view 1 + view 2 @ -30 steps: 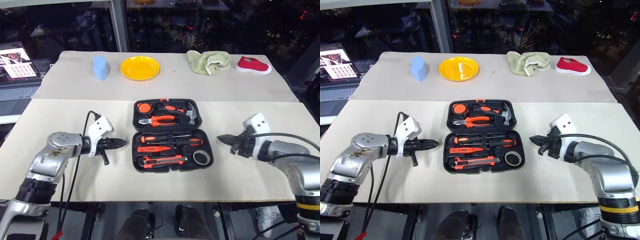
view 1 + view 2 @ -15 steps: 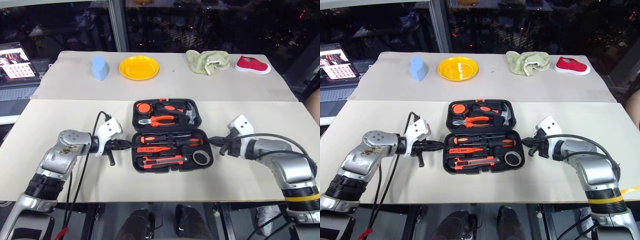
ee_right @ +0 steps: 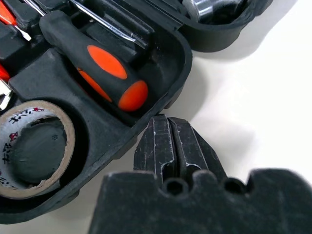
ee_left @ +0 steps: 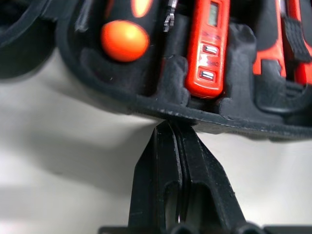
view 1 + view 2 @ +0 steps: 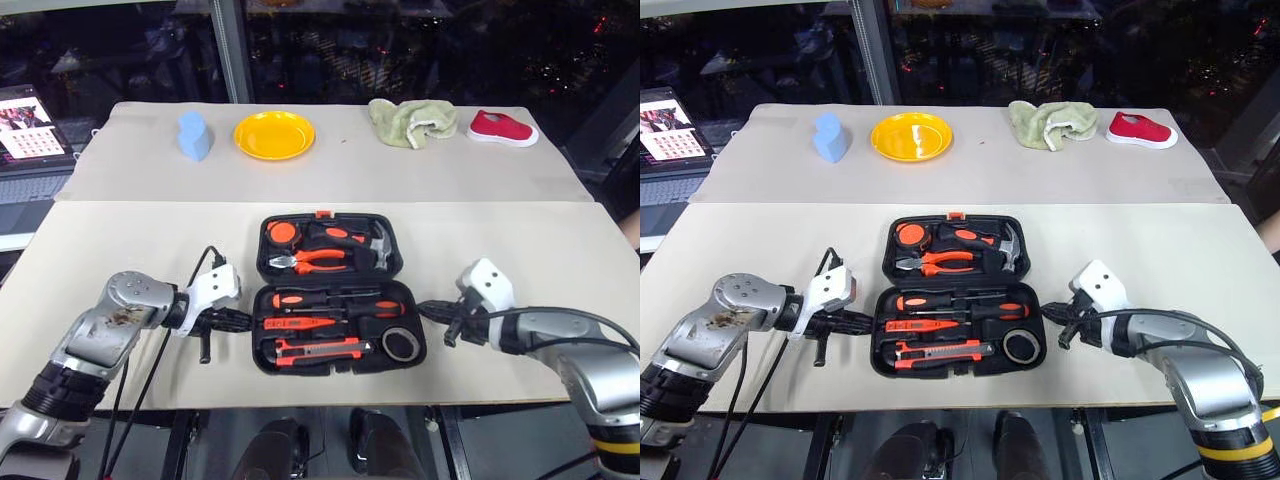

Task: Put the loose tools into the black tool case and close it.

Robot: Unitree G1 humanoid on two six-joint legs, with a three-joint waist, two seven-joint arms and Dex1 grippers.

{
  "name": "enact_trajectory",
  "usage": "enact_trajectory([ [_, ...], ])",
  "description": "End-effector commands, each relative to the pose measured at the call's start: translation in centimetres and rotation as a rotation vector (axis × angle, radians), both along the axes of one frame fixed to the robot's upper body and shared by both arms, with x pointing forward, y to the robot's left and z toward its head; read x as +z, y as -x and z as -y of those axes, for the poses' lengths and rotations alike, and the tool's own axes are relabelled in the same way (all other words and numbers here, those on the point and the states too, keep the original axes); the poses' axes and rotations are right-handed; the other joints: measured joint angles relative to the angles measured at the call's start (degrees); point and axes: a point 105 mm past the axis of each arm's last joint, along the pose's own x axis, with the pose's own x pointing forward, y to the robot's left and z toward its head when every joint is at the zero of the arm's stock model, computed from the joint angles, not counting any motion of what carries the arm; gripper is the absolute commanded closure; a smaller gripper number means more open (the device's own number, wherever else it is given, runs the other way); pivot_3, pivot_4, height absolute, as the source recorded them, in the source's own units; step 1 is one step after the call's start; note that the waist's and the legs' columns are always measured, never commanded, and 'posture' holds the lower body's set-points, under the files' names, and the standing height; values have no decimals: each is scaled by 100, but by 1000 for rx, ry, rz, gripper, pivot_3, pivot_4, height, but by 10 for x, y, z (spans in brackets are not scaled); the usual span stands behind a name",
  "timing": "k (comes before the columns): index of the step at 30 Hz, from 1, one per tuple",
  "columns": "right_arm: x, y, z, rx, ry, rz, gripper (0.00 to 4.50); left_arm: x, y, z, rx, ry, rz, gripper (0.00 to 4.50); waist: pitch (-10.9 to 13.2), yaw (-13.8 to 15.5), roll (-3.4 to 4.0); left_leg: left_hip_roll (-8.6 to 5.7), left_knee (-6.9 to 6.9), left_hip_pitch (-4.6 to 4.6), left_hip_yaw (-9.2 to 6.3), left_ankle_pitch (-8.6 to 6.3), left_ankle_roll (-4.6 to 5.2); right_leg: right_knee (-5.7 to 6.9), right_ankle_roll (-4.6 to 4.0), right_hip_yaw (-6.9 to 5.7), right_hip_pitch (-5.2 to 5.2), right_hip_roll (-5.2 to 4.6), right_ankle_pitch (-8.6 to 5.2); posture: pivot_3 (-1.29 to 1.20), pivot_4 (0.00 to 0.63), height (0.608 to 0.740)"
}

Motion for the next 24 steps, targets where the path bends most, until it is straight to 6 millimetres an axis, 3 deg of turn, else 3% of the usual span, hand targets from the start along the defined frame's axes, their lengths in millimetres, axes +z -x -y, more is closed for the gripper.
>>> enact_trajectory([
  [1, 10, 21, -25, 121, -65, 11, 4440, -3, 19, 15, -117, 21, -15, 4416, 0, 5, 1, 0, 0, -1, 1, 1, -3, 0, 0, 1, 0, -1, 0, 0, 150, 740],
  [3, 9, 24, -24, 111, -67, 7, 4440, -6, 17, 11, -94, 11, -10, 4416, -1, 12, 1, 1, 0, 9, 1, 1, -3, 1, 0, 1, 9, -1, 0, 0, 150, 740],
  [9, 9, 34, -10, 59, -44, -10, 4440, -24, -3, -40, 55, -118, 1, 4416, -6, 13, 9, 6, 0, 34, 2, 1, -4, 2, 0, 0, 23, 1, -2, 0, 150, 740],
  [13, 18, 30, 6, 5, -39, -4, 4440, -20, -19, -68, 194, -106, -42, 4416, -8, -3, 14, 17, -1, 84, 2, -17, 24, 1, 1, -2, 82, 5, -6, 0, 150, 740],
  [14, 22, 28, 9, -8, -47, -1, 3895, -15, -24, -71, 235, -76, -60, 3913, -8, -6, 14, 23, -3, 103, 1, -18, 23, -1, 33, -4, 98, 7, -28, 0, 150, 740],
  [21, 56, -4, 25, -113, -196, -32, 1679, 30, -63, -57, 445, 240, -262, 1625, 2, 4, -4, 30, 0, 111, 2, 15, 57, 5, 53, -15, 107, 7, -36, 0, 150, 740],
  [23, 61, -14, 25, -134, -231, -58, 996, 35, -69, -50, 474, 274, -322, 882, 2, 20, -8, 21, 2, 105, 1, 15, 76, 5, 48, -14, 98, 6, -32, 0, 150, 740],
  [24, 62, -18, 24, -137, -242, -73, 648, 37, -73, -46, 486, 285, -345, 587, 2, 23, -8, 16, 2, 97, 1, 13, 78, 5, 1, -14, 95, 4, -4, 0, 150, 740],
])
